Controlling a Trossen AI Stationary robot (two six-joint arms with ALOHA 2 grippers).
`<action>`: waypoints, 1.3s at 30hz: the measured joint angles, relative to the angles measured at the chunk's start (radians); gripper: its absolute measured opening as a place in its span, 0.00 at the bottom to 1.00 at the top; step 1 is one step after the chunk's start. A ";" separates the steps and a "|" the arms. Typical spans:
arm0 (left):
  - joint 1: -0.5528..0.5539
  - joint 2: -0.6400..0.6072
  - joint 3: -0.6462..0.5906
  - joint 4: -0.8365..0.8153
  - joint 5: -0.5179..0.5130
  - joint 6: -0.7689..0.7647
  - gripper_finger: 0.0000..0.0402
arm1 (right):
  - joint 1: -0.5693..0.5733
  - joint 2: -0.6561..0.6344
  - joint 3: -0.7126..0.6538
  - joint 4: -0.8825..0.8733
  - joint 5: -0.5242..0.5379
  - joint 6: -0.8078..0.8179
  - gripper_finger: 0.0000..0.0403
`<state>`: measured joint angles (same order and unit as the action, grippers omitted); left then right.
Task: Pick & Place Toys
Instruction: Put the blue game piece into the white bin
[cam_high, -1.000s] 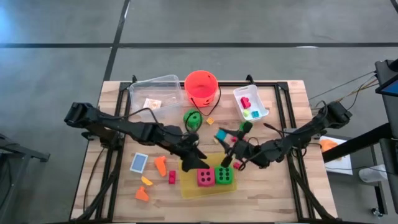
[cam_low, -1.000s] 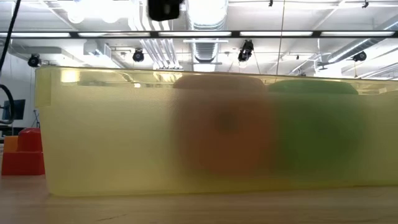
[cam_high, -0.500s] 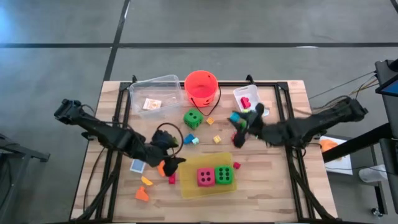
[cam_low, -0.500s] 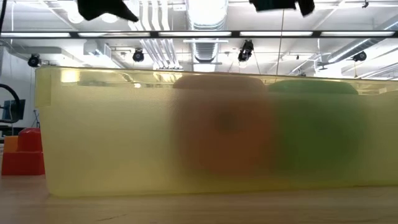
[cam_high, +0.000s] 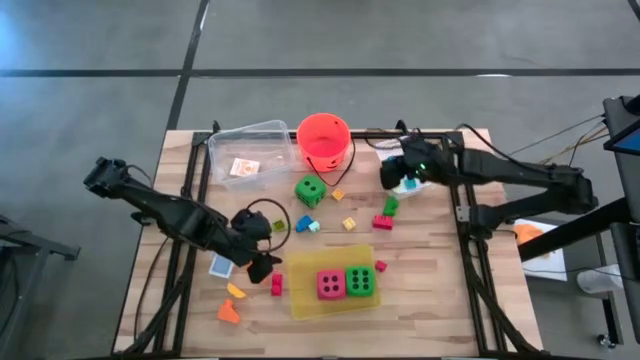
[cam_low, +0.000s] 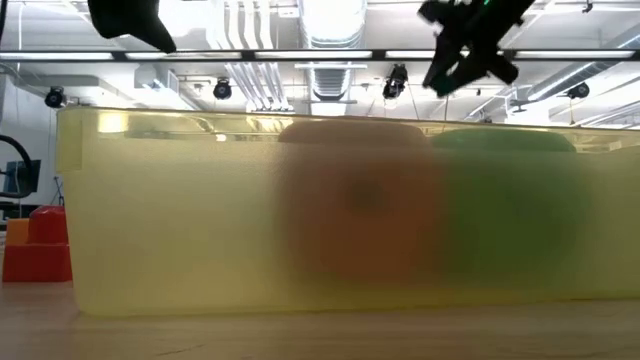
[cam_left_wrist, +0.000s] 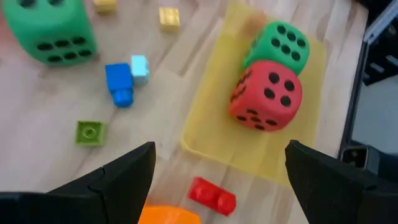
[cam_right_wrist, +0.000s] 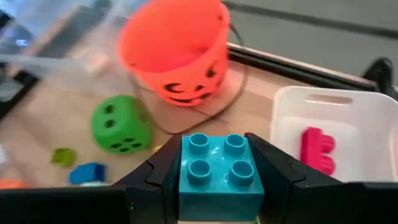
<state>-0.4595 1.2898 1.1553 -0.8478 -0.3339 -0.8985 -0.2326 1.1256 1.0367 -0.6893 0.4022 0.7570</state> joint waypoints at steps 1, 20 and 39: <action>-0.003 -0.009 0.000 -0.002 -0.011 -0.003 0.86 | -0.026 0.020 0.007 -0.015 -0.015 0.000 0.33; -0.024 -0.037 0.000 -0.074 -0.048 0.058 0.86 | -0.339 0.399 0.009 -0.246 -0.222 -0.056 0.33; -0.024 -0.037 0.000 -0.073 -0.047 0.061 0.86 | -0.472 0.501 -0.027 -0.198 -0.388 -0.001 0.33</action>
<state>-0.4835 1.2530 1.1553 -0.9211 -0.3813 -0.8375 -0.7044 1.6266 1.0100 -0.8870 0.0145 0.7563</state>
